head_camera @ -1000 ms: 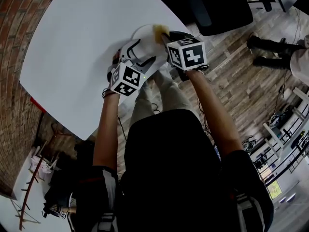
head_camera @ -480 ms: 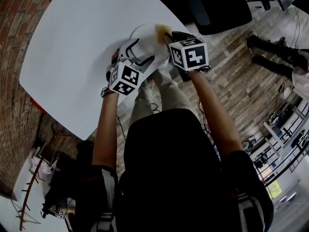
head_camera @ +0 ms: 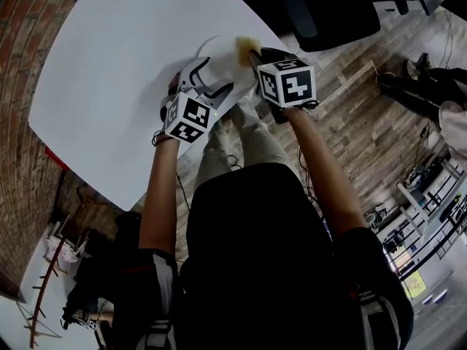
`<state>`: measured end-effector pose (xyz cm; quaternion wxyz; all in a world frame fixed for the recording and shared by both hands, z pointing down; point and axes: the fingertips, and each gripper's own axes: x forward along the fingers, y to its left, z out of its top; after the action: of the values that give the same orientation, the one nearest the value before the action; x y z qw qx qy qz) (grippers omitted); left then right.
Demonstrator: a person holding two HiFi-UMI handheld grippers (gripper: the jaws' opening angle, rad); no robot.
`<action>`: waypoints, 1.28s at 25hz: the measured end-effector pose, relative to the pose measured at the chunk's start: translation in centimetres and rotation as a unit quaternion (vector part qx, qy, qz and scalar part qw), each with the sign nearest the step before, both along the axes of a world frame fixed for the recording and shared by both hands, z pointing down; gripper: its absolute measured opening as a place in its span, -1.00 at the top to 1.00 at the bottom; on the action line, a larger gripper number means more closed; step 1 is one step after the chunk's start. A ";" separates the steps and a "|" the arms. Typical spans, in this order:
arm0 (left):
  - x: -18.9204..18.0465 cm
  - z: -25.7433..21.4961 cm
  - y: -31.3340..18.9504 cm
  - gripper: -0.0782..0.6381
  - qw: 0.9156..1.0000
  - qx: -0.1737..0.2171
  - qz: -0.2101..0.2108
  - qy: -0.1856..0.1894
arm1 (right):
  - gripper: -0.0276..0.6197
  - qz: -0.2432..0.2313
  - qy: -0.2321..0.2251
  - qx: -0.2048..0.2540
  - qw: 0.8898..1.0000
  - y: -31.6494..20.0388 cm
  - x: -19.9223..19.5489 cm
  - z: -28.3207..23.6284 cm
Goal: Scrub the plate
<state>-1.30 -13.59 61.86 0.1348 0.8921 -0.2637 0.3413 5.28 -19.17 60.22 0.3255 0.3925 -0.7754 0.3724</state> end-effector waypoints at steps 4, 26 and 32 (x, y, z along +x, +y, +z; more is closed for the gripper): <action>-0.1 0.0 0.0 -0.15 1.000 0.000 0.000 0.001 | 0.79 0.002 0.003 -0.002 1.000 0.0 -0.2 0.1; 0.0 0.0 0.0 -0.15 1.000 0.002 0.002 0.002 | 0.79 -0.033 0.003 -0.026 0.999 1.8 -3.6 0.8; -0.2 0.0 0.0 -0.15 1.000 0.002 0.002 0.002 | 0.79 -0.058 -0.008 -0.027 0.998 2.8 -5.4 0.7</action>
<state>-1.46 -13.56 61.86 0.1333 0.8936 -0.2623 0.3389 -0.14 -16.34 60.94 0.3509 0.3350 -0.7891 0.3768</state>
